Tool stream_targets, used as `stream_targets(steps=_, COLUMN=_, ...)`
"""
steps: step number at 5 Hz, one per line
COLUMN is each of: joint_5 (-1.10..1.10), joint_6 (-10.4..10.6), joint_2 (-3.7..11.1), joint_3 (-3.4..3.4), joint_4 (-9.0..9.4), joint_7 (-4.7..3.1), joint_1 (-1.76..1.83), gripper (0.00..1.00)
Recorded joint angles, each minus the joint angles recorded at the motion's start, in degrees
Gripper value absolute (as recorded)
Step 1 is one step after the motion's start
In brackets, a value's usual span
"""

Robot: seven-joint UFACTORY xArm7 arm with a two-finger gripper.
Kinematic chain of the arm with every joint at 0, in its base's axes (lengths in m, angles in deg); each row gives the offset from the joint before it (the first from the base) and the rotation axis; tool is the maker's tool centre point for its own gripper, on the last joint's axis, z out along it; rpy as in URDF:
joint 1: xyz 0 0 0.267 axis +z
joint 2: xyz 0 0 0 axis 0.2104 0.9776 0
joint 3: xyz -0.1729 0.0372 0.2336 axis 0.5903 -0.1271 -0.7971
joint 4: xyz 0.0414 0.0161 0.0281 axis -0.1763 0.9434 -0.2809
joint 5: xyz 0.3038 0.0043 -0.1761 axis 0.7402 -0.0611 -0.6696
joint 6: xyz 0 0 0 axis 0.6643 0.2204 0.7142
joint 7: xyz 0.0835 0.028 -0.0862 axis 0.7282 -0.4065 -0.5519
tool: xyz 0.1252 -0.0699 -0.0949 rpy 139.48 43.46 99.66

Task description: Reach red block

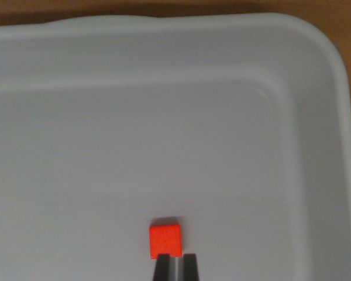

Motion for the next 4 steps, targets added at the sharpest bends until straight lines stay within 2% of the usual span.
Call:
stream_targets(steps=3, joint_5=0.02, joint_6=0.7, joint_2=0.19, joint_3=0.01, joint_4=0.64, joint_7=0.01, joint_1=0.00, gripper=0.00)
stream_targets(steps=4, joint_5=0.04, joint_6=1.7, joint_2=0.46, joint_3=0.04, joint_4=1.57, joint_7=0.03, joint_1=0.00, gripper=0.00)
